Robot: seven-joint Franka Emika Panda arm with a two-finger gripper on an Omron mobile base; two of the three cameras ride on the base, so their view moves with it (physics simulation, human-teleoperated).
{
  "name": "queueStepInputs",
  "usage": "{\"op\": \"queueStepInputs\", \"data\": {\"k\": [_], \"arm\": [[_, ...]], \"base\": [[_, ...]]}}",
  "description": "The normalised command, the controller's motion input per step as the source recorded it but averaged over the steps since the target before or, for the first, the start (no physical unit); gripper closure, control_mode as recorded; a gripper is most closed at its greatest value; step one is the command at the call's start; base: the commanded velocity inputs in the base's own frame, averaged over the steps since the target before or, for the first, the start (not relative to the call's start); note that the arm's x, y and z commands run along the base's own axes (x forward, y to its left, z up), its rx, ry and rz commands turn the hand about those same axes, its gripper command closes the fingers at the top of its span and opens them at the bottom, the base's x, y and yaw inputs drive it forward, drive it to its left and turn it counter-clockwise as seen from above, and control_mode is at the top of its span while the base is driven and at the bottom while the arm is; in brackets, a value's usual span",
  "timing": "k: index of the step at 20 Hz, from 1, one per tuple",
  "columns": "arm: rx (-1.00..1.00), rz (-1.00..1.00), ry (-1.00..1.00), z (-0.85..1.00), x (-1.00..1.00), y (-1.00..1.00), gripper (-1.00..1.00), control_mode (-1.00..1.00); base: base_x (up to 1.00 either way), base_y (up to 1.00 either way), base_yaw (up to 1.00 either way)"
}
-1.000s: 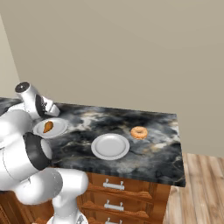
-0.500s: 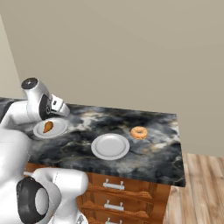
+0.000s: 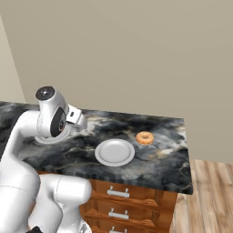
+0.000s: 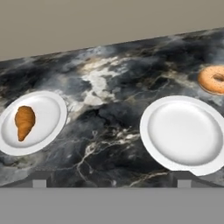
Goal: Place the pastries on the plates.
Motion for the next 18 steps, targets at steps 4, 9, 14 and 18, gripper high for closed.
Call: {"op": "queueStepInputs", "data": {"k": [4,9,14,18], "arm": [[-0.07,0.0,0.06,0.0,-0.11,-0.72,-1.0,-1.0],[-0.06,0.0,0.06,0.0,0.0,-0.75,-1.0,-1.0],[-0.01,0.0,0.07,0.01,0.0,-0.72,-1.0,-1.0],[0.0,0.0,0.08,0.0,0.0,-0.68,-1.0,-1.0]], "base": [[0.0,0.0,0.0],[0.0,0.0,0.0],[0.0,0.0,0.0],[0.0,0.0,0.0]]}}
